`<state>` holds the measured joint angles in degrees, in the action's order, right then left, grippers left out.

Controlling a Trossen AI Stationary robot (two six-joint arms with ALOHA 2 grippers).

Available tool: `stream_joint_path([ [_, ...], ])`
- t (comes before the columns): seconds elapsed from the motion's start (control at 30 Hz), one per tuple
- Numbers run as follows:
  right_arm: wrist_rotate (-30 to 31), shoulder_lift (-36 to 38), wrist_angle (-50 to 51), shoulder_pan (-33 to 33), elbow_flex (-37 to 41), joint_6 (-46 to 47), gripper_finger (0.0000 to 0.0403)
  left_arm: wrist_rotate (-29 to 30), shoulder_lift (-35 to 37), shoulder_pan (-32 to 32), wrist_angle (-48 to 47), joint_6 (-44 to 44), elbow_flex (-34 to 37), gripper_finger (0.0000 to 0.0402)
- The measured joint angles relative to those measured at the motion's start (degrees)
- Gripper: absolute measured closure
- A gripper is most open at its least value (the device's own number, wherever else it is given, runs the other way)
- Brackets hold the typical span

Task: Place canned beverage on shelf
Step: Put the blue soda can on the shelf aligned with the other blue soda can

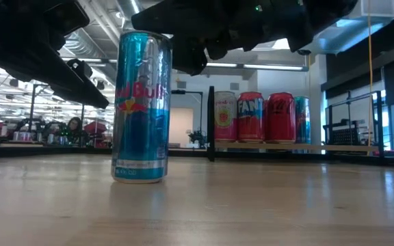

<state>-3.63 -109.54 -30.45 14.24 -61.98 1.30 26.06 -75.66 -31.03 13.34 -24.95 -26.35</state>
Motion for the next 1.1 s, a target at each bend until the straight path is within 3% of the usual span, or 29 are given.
stream_joint_path([
  [0.23, 1.4, 0.4, -1.1, 0.0, 0.1, -0.2, 0.0068, 0.0, 0.0, 0.0, 0.0, 0.0, 0.0, 0.0081],
  [0.43, -3.4, 0.5, -0.9, 0.5, 0.1, 1.0, 0.0068, 0.0, 0.0, 0.0, 0.0, 0.0, 0.0, 0.0081],
  [0.67, 2.6, 0.5, 2.2, 0.8, 0.1, -0.2, 0.0068, 0.0, 0.0, 0.0, 0.0, 0.0, 0.0, 0.0081],
  [1.1, 1.5, -3.7, -2.0, 0.8, 0.0, -0.3, 0.0068, 0.0, 0.0, 0.0, 0.0, 0.0, 0.0, 0.0081],
])
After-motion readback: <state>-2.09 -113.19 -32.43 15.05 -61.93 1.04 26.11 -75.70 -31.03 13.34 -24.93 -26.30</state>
